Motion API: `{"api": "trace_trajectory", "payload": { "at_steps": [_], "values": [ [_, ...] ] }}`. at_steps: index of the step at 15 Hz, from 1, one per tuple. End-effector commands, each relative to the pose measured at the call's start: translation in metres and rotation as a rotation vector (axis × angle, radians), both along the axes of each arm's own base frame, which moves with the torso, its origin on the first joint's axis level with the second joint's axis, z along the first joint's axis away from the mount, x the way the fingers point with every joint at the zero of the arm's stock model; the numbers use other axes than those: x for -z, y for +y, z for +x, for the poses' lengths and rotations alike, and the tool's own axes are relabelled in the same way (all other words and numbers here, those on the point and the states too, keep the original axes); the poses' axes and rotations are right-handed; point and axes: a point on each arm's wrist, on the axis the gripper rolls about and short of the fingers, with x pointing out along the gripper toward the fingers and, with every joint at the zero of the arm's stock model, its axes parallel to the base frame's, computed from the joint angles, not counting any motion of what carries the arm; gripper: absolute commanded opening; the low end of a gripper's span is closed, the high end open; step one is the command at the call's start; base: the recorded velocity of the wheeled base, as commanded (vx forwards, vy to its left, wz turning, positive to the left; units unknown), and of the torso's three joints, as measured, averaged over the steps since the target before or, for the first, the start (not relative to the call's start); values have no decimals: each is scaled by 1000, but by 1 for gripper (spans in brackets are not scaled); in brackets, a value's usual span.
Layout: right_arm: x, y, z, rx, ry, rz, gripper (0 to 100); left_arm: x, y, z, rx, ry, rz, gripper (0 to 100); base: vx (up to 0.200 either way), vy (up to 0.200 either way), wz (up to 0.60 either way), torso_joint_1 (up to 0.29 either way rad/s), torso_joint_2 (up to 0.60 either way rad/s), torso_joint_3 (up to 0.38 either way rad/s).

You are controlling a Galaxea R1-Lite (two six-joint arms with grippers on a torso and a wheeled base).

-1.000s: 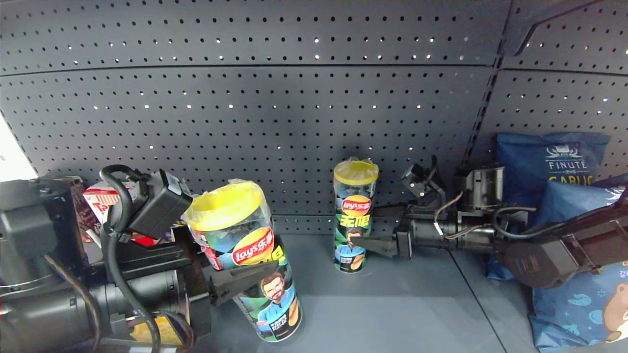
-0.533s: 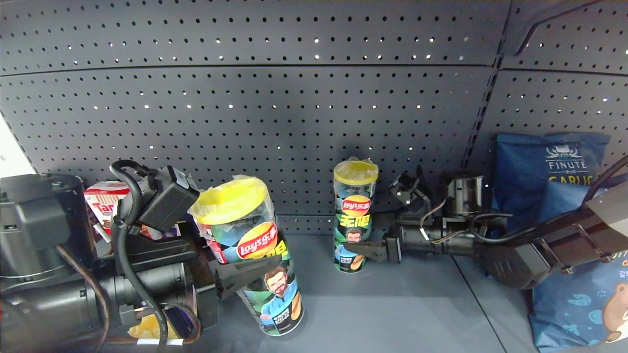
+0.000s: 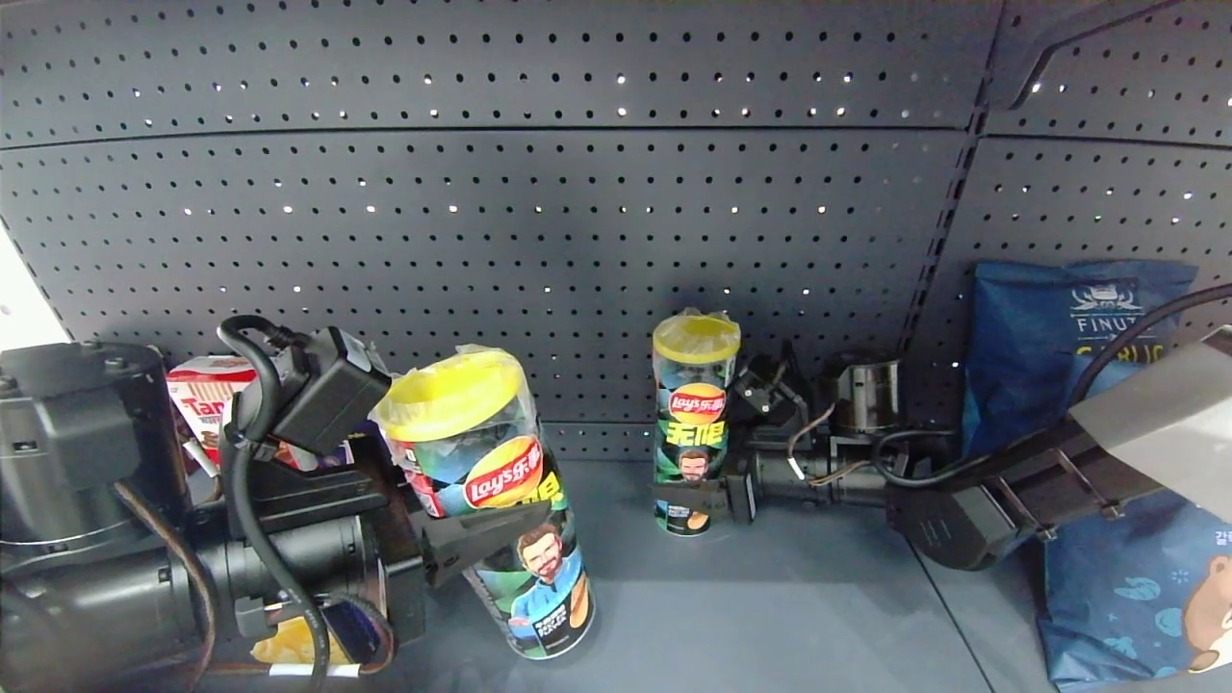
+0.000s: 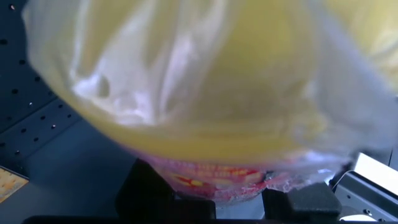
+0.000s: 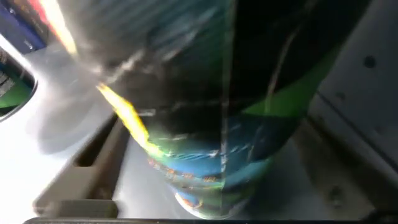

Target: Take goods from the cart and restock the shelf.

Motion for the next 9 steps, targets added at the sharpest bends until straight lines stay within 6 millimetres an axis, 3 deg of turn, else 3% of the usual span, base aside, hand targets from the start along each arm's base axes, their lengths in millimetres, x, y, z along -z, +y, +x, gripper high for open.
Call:
{"api": "trace_trajectory", "payload": {
  "at_steps": [1,7,9],
  "values": [
    [6,1,1,-1,15,-4,0,0,0,0,-1,1,0,0,0,0,0,0,0,0],
    [3,4,-6,-2,29,4,0,2,1,-1,-3,3,2,0,0,0,0,0,0,0],
    [-8,-1,-16,-11,22,11,0,0,1,-1,-3,-2,-1,0,0,0,0,0,0,0]
  ]
}}
